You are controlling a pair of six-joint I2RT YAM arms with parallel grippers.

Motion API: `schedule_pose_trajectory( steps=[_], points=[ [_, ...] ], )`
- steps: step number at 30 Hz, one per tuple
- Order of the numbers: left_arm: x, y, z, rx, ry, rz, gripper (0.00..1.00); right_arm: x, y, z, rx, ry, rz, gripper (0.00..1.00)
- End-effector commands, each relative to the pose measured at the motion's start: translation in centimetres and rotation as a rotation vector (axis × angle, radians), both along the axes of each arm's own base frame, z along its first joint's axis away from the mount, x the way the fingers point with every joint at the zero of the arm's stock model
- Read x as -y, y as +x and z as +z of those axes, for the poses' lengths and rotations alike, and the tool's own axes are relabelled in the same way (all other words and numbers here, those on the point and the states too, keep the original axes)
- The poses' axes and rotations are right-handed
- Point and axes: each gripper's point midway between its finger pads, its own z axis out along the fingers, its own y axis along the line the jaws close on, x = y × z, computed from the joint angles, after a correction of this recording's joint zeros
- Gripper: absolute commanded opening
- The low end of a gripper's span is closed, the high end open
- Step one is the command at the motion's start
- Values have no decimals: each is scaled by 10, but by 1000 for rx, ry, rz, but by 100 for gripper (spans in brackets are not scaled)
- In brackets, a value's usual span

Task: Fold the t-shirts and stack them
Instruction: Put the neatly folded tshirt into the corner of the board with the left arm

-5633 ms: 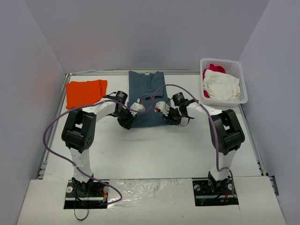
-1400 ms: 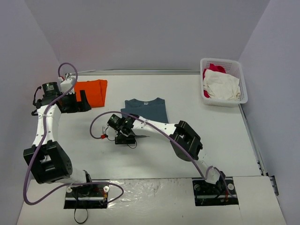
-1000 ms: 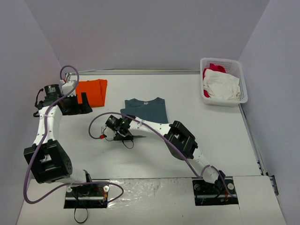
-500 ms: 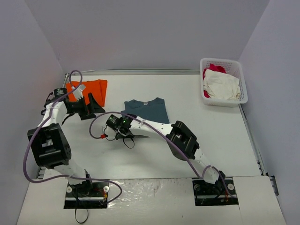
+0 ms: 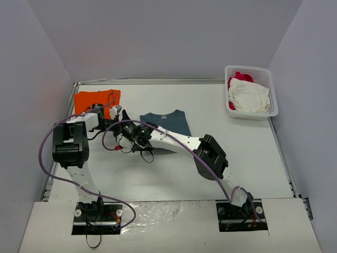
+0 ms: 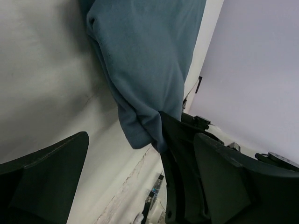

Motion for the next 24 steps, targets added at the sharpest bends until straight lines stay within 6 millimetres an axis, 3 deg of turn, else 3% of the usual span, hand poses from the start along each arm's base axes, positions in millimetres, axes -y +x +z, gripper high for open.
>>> schedule_pose_trajectory(
  steps=[1, 6, 7, 12, 17, 23, 24],
  points=[
    [19, 9, 1, -46, -51, -9, 94, 11, 6, 32, 41, -7, -21, 0],
    [26, 22, -19, -90, -18, 15, 94, 8, 8, 30, 37, -14, -21, 0],
    [39, 20, -20, -84, -17, -12, 94, 9, 8, 30, 36, -17, -23, 0],
    [53, 24, -33, -116, 28, -11, 94, 4, 8, 26, 21, -21, -22, 0],
    [67, 37, -35, -90, 22, 2, 94, 2, 7, 23, 8, -21, -19, 0],
    [87, 32, -39, -75, 10, -67, 95, 2, 6, 15, -8, -35, -19, 0],
    [88, 31, -40, -74, 6, -75, 99, 2, 6, 14, -7, -37, -20, 0]
  ],
)
